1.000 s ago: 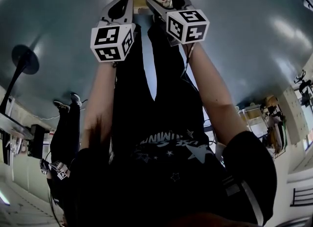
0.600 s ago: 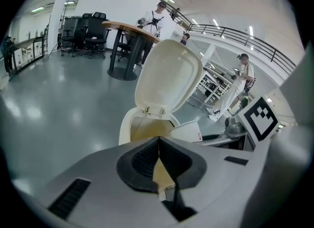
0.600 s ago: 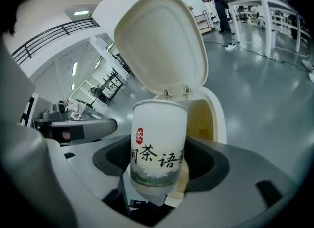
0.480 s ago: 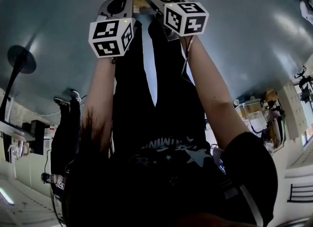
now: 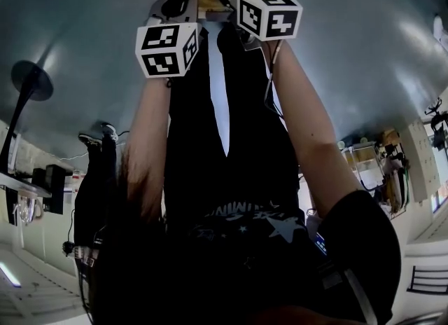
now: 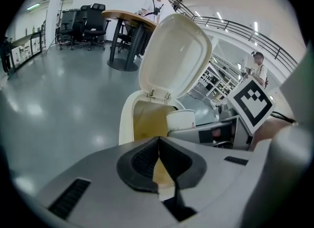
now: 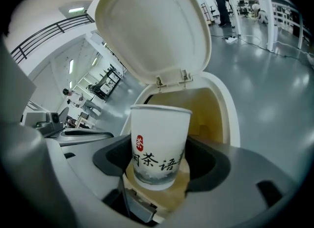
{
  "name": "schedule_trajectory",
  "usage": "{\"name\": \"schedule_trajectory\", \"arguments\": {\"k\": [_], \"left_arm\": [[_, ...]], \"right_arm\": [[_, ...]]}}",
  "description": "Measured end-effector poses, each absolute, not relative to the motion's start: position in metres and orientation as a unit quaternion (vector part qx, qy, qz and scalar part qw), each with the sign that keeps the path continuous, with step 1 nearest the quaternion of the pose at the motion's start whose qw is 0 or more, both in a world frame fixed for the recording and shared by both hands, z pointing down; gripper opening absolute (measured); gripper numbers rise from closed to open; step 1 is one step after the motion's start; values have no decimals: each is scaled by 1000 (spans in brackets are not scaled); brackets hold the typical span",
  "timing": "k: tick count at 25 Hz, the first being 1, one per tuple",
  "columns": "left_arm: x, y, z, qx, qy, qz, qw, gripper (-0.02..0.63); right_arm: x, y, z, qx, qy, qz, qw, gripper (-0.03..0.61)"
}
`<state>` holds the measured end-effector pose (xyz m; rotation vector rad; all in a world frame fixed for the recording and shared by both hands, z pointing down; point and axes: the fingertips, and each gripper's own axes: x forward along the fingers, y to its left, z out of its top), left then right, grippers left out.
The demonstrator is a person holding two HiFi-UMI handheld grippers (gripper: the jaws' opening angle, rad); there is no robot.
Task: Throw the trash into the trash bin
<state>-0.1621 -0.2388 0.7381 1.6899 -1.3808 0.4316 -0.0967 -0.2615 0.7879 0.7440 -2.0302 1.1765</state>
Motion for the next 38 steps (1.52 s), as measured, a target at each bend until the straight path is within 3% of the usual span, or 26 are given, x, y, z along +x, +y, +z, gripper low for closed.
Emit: {"name": "schedule_trajectory", "arguments": {"k": [14,16,19,36,38], "left_arm": [[-166,-243,742,678,-561,166,445,11],[-168,-242,741,677,-561,166,446,11],[-172,-241,741,679,-559,168,446,11],[-184,-246,687,708,-545,164,417,11],[-185,-246,674,714,-542,165,412,11]], "right_arm": [[-106,-263,790,283,-782,433,348,322],[-107,-262,789,283,-784,426,352,367],[-109,-259,788,282,-786,414,361,380],[-116,-267,735,296,-784,424,343,377],[-117,-272,720,307,-786,426,326,332]]}}
